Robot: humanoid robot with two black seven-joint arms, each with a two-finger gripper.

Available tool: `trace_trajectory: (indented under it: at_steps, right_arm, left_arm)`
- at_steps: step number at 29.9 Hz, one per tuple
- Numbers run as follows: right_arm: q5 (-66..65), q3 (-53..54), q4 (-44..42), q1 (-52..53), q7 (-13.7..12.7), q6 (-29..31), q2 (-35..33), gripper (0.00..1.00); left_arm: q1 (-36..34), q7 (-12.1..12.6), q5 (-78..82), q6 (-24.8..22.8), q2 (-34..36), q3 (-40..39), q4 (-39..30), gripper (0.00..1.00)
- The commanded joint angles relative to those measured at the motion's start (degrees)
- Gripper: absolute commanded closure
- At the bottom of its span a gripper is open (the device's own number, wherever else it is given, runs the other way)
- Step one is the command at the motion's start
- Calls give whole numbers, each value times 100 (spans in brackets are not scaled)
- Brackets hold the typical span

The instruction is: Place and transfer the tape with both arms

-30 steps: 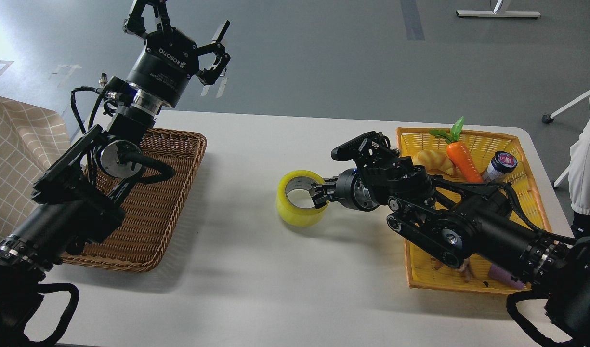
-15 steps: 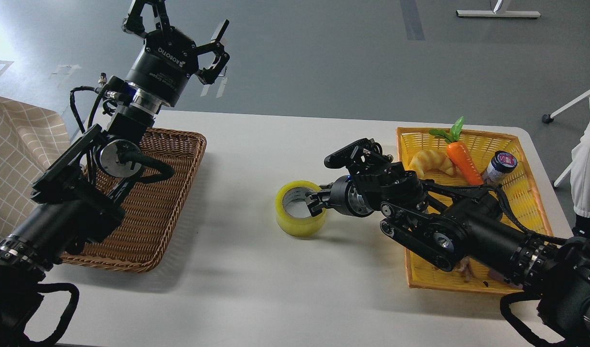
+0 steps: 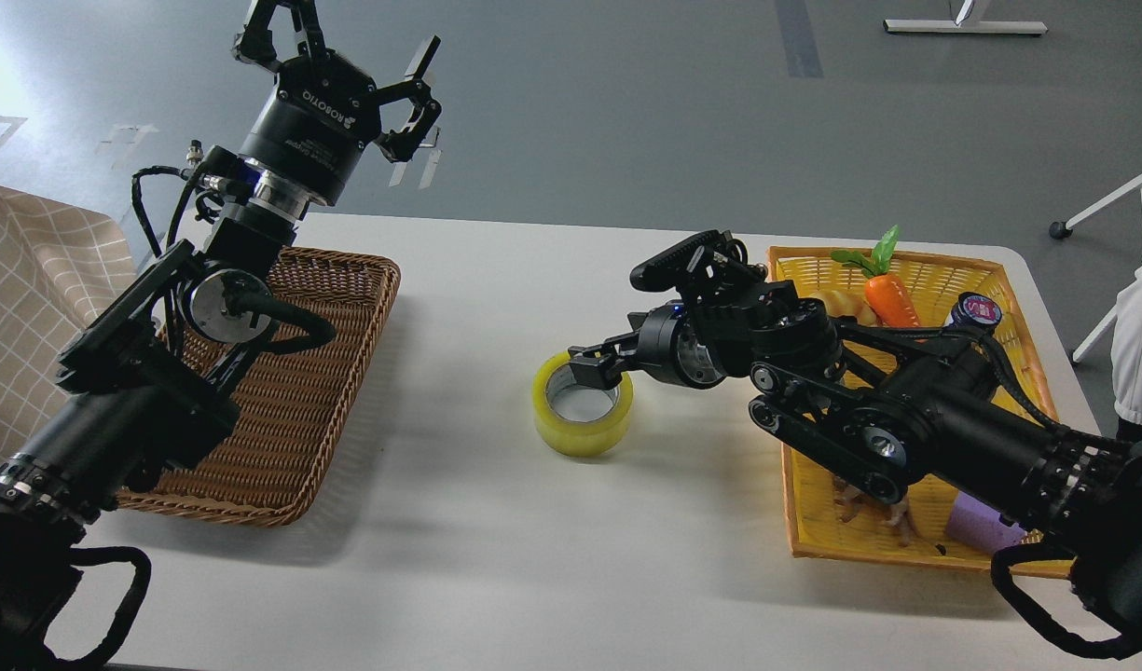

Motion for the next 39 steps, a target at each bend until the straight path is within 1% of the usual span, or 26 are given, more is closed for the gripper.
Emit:
trace_trajectory:
  at_steps: [1,3,5,7,10,11,13,17,19,20,21,23,25,27,31,36,39]
  right_arm:
    - [466,327,385,105,-1,0,-506,4]
    - [705,442,535,114,-1,0,-736,2]
    - [1222,722,920,88,-1,0,-1235,2]
    - [1661,968,1193,53,-1,0,-1578,1]
    - [2206,1337,1379,9,-1,0,-1887,1]
    - [2331,1443,1397,0,-1,0,-1949,1]
    - [2848,2038,1397,-35,-1,0,-2081,1]
    - [3517,3094,1388,-386,16,0,-2029,1]
    - [3851,4111,1397,-859,16,0,-1846,1]
    - [3896,4368,1397,-983,16,0,-1731,1]
    - [3931,4928,1397,-1211,42,0,-1425,1]
    - [3931,5493,1397,-1449,60,0,-1046,1]
    - [3931,6528,1397,-1827,139,0,-292,1]
    - [3940,7118,1397,-1942,157,0,139,1]
    - [4089,7719,1371,-1977,166,0,687,2]
    - [5544,7799,1388,-2469,157,0,687,2]
    - [6188,7886,1388,-2706,157,0,687,2]
  left_arm:
    - [0,9,9,0,2,10,9,2]
    - [0,9,9,0,2,1,9,2]
    - [0,9,9,0,2,1,9,2]
    - [9,9,9,0,10,10,26,2]
    - [9,9,18,0,11,10,44,2]
    - [9,17,18,0,11,10,35,2]
    - [9,17,18,0,2,18,44,2]
    - [0,17,18,0,2,18,44,2]
    - [-9,17,44,0,19,10,44,2]
    - [-9,17,44,0,19,10,53,2]
    - [-9,17,61,0,19,10,53,2]
    - [-9,17,62,0,28,10,53,2]
    - [-9,9,70,0,28,10,61,2]
    - [-9,17,70,0,19,10,62,2]
    - [-9,9,62,0,2,1,62,2]
    - [-9,9,70,0,19,10,62,2]
    - [-9,9,79,0,28,18,70,2]
